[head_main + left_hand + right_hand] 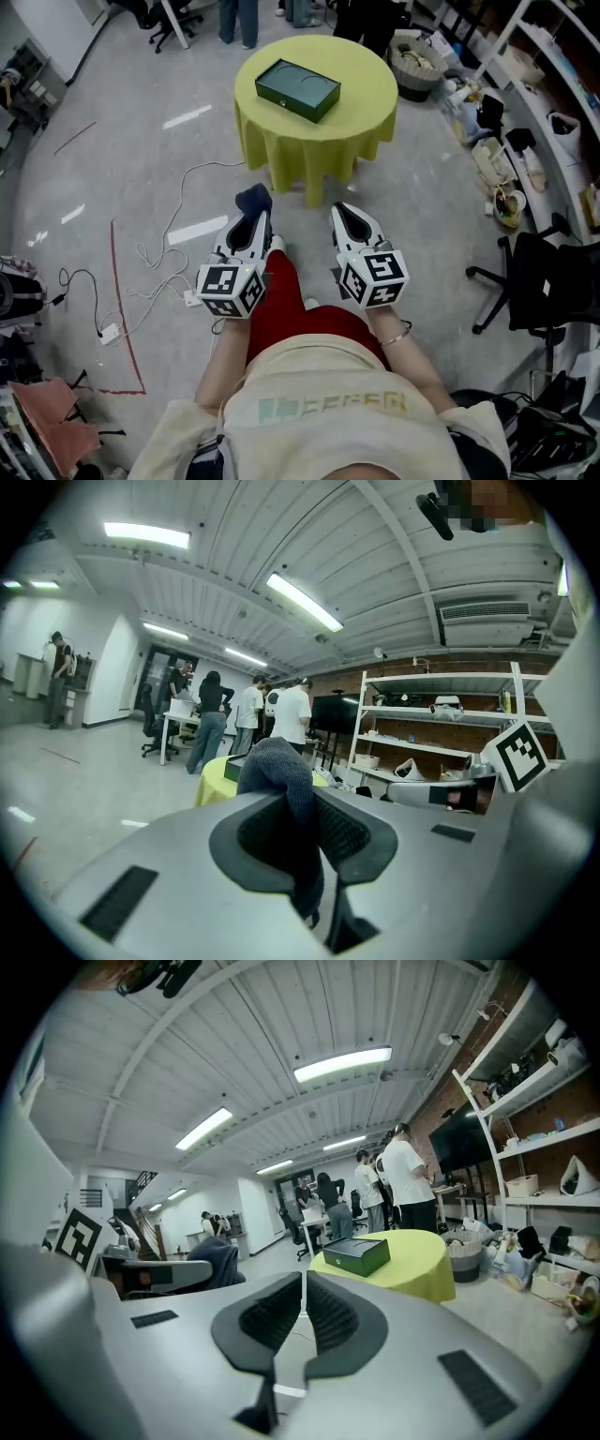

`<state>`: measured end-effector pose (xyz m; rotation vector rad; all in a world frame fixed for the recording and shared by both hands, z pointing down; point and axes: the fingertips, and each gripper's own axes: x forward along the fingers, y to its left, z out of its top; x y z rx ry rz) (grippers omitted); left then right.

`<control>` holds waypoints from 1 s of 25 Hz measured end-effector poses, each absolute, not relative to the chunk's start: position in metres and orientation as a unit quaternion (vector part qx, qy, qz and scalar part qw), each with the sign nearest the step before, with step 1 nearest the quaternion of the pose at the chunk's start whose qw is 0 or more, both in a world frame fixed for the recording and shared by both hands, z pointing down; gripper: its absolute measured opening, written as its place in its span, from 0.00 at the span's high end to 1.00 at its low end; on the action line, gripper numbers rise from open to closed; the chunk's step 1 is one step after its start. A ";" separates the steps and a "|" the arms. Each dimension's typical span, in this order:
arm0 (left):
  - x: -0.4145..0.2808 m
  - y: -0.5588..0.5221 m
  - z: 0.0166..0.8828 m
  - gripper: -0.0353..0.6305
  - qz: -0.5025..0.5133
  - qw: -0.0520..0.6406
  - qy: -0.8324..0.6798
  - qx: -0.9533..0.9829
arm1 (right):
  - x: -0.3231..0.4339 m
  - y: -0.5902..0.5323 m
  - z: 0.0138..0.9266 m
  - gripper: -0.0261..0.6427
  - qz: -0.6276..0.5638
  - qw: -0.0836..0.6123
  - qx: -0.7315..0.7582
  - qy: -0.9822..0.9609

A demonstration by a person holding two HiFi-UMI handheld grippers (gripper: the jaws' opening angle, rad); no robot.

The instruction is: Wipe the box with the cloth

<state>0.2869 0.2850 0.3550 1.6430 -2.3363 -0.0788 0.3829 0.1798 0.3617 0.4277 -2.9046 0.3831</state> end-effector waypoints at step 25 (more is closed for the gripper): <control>-0.070 0.061 0.398 0.85 -0.008 0.193 -0.759 0.622 | 0.030 -0.026 0.388 0.90 0.149 0.122 0.212 -0.958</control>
